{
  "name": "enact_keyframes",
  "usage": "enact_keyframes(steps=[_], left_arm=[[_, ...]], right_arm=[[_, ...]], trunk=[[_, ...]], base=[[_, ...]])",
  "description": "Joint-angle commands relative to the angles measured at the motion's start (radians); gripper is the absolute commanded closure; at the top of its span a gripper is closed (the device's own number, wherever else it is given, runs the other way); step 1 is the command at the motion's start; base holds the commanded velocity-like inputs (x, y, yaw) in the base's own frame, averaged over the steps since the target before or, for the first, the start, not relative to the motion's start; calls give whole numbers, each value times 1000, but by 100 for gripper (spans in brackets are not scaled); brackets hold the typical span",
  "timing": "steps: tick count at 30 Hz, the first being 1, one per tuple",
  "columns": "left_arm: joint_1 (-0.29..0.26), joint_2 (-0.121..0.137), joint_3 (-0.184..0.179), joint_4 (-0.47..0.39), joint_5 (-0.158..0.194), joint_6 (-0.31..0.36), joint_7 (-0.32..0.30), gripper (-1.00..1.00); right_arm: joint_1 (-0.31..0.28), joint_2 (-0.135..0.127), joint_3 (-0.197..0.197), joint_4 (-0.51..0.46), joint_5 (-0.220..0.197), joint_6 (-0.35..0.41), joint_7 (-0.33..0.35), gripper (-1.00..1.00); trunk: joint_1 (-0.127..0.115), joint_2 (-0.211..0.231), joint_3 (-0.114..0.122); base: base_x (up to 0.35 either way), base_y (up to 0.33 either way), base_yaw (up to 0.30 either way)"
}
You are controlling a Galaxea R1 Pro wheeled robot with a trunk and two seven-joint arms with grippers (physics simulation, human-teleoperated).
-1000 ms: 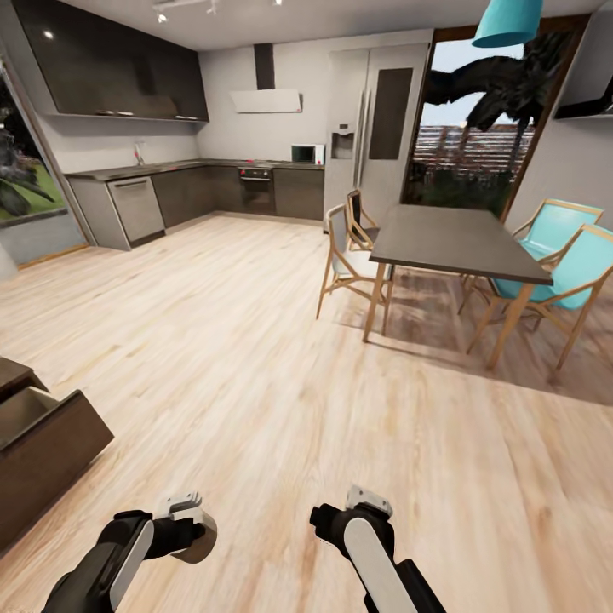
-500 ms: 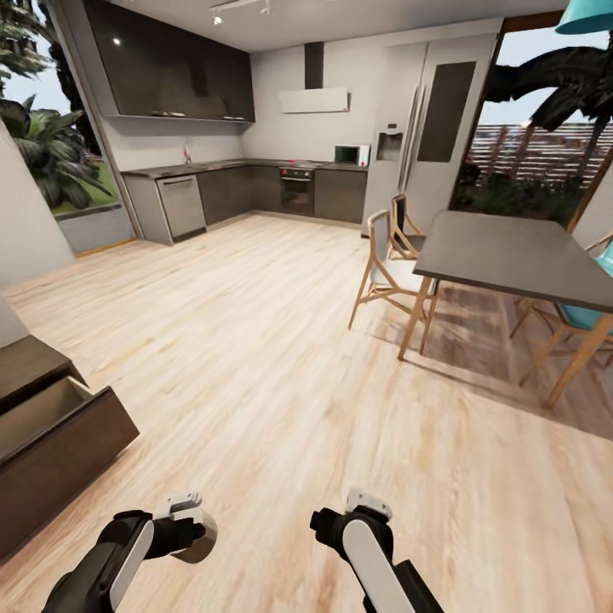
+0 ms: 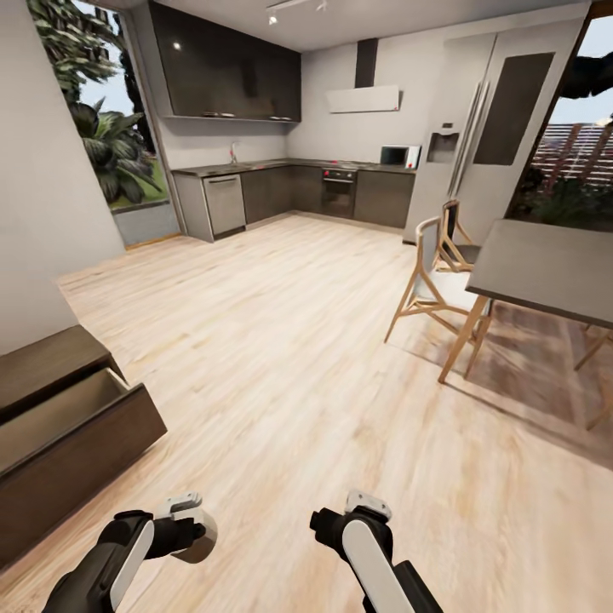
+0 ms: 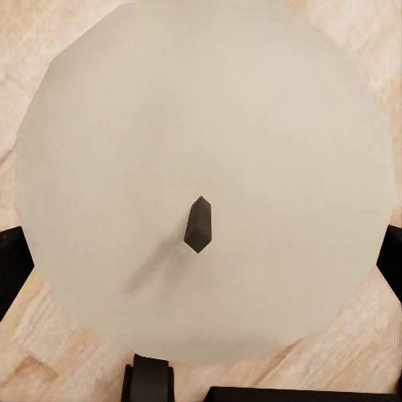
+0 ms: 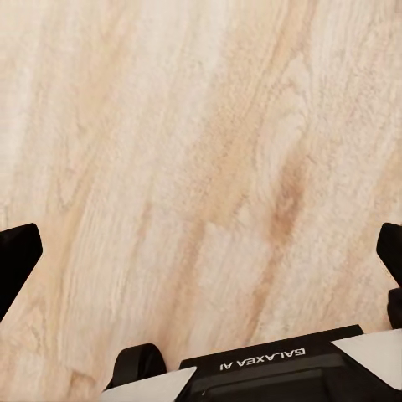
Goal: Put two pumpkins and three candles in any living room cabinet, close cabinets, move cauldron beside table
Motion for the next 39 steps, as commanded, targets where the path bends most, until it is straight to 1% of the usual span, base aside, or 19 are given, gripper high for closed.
enact_keyframes(steps=[1, 5, 6, 10, 18, 24, 35, 39], left_arm=[[0, 0, 0, 0, 0, 0, 0, 100], [0, 0, -8, 0, 1, 0, 1, 100], [0, 0, -20, 0, 1, 0, 1, 100], [0, 0, -33, 0, 2, 0, 1, 100], [0, 0, -35, 0, 2, 0, 1, 100], [0, 0, -35, 0, 2, 0, 1, 100], [0, 0, -35, 0, 5, 1, 1, 100], [0, 0, -35, 0, 7, 5, 0, 100]], right_arm=[[0, 0, 0, 0, 0, 0, 0, -100], [0, 0, 0, 0, 0, 0, 0, -100], [0, 0, 0, 0, 0, 0, 0, -100], [0, 0, 0, 0, 0, 0, 0, -100], [0, 0, 0, 0, -1, 1, 0, -100], [0, 0, 0, 0, -1, 0, 0, -100], [0, 0, 0, 0, -1, 1, 0, -100], [0, 0, 0, 0, -1, 1, 0, -100]], trunk=[[0, 0, 0], [0, 0, 0], [0, 0, 0], [0, 0, 0], [0, 0, 0], [0, 0, 0], [0, 0, 0], [-15, 28, 13]], base=[[220, -167, 282], [218, -178, 282], [217, -185, 282], [214, -186, 282], [196, -193, 282], [90, -190, 282], [5, -26, 282], [0, 0, 282]])
